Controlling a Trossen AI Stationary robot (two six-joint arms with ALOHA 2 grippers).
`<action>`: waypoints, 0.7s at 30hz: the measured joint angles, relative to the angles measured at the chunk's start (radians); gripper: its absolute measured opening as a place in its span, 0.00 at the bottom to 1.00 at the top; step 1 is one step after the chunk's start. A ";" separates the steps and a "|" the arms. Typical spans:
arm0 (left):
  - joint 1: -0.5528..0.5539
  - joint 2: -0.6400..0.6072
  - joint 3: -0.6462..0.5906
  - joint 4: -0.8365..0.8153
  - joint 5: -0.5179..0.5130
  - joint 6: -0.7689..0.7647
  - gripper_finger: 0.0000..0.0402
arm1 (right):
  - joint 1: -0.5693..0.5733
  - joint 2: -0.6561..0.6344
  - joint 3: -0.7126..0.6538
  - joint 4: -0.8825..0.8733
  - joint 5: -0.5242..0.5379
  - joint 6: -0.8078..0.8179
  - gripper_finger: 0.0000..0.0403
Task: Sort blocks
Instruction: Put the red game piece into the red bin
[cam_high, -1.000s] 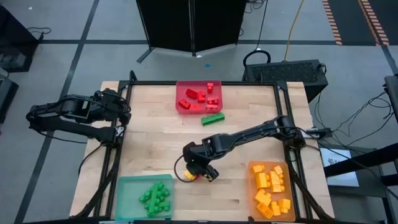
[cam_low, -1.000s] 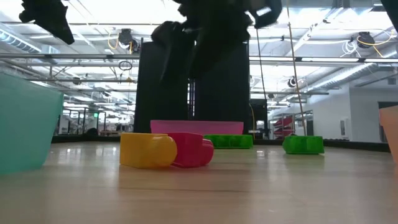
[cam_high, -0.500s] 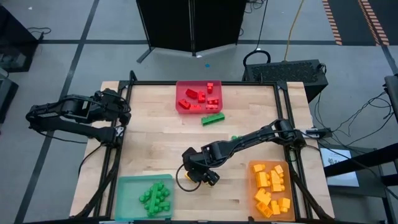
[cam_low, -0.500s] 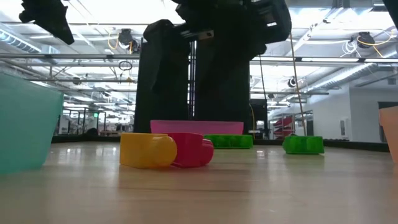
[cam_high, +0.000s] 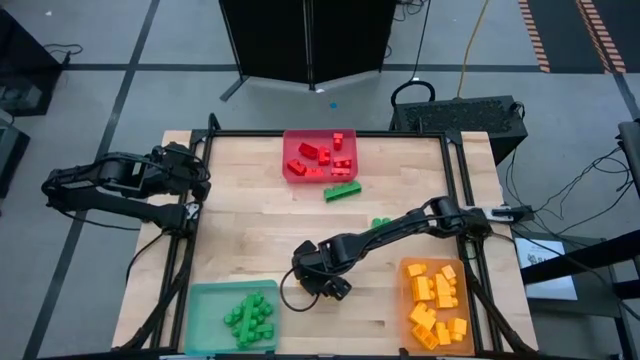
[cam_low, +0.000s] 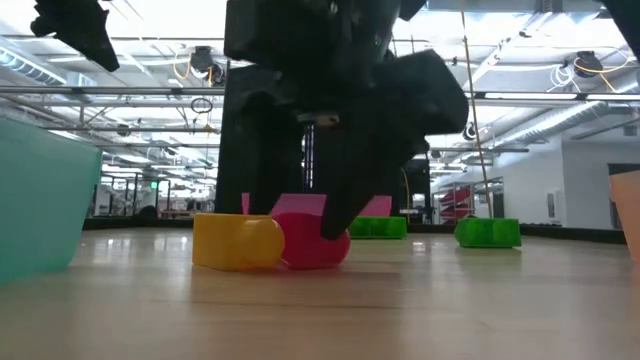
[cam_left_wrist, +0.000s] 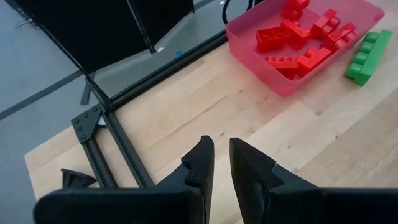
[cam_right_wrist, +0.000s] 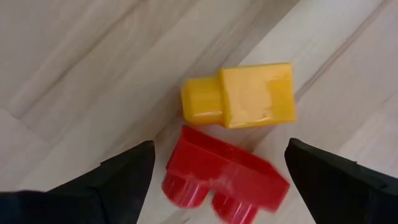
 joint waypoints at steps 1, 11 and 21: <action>0.000 0.000 0.000 0.000 0.000 0.000 0.15 | 0.000 0.004 0.000 0.003 0.000 0.003 0.87; 0.000 0.000 0.000 -0.001 0.000 0.000 0.15 | -0.006 0.034 0.000 -0.027 0.024 0.058 0.87; 0.000 0.000 0.000 -0.001 0.000 0.001 0.15 | -0.034 0.030 0.002 -0.078 0.046 0.170 0.70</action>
